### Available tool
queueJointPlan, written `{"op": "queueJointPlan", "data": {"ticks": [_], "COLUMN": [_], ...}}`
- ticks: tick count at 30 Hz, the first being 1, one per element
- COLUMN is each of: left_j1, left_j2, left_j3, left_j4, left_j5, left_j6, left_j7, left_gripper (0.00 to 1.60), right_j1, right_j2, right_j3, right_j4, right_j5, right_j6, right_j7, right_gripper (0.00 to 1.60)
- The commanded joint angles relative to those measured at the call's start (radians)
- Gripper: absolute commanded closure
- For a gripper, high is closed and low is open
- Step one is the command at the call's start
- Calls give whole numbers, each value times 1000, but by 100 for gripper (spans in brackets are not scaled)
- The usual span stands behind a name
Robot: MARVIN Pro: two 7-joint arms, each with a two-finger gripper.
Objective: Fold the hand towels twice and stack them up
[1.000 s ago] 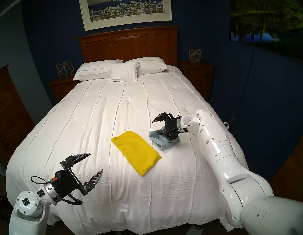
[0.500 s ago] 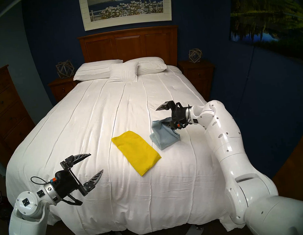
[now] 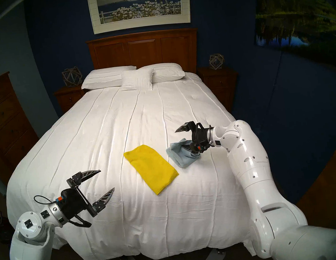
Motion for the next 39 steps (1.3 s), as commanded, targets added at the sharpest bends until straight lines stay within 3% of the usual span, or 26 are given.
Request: {"op": "queueJointPlan", "data": {"ticks": [1, 4, 10, 21, 27, 28, 39], "left_j1": [-2, -2, -3, -3, -3, -3, -3], "left_j2": [2, 2, 1, 0, 0, -1, -1], "left_j3": [-4, -4, -4, -5, -5, -5, -6], "left_j4": [-17, -16, -15, -16, -15, -15, -16], "left_j5": [-2, -2, -2, -1, -1, -1, 0], "left_j6": [2, 1, 0, 1, 0, 0, 2], "left_j7": [0, -1, -1, -2, -3, -3, -4], "left_gripper": [0, 0, 0, 0, 0, 0, 0], "right_j1": [72, 87, 139, 236, 288, 268, 319], "right_j2": [1, 3, 13, 33, 30, 37, 91], "right_j3": [-34, -40, -28, -67, -79, -84, -241], "right_j4": [-7, -6, 2, 92, 139, 117, 205], "right_j5": [-36, -40, 25, 146, 195, 192, 279], "right_j6": [-29, -29, -29, -29, -29, -29, -29], "right_j7": [-32, -11, 73, 294, 314, 293, 320], "right_gripper": [0, 0, 0, 0, 0, 0, 0]}}
